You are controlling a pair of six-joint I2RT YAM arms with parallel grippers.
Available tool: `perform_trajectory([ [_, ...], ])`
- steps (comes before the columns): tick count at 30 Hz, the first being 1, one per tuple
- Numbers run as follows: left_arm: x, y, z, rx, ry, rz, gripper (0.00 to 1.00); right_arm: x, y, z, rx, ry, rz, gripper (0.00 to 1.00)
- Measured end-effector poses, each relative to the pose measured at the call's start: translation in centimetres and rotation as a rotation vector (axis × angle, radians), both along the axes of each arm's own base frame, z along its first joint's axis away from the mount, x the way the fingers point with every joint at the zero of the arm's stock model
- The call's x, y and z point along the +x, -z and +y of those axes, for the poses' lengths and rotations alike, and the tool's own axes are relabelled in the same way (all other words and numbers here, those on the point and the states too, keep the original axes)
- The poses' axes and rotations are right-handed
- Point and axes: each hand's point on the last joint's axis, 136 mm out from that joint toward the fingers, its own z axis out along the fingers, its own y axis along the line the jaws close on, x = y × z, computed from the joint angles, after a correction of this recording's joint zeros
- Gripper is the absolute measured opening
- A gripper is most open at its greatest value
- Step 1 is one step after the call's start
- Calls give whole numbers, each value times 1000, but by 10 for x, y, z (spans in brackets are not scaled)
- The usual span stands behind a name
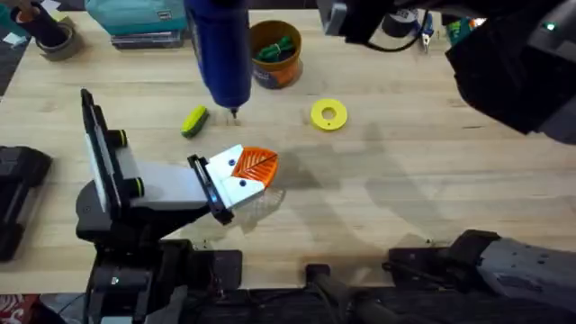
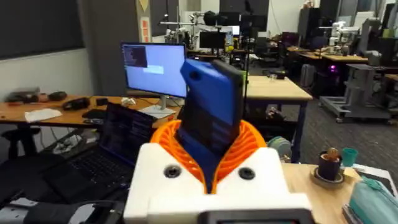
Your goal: Pick up the gripper from the table and insert it into the empty holder that is missing its gripper. Then pick up a screw, insert it into the mounting hole, and use the screwdriver to tighten it. Finally, clean up the table by picking up the vegetable and placing it into the bucket.
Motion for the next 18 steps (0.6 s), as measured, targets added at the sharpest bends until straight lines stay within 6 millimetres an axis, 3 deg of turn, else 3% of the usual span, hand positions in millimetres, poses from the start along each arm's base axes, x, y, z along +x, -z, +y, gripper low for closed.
perform_trajectory([
  [18,0,0,0,0,0,0,14,-13,4,4,-13,-51,-33,25],
])
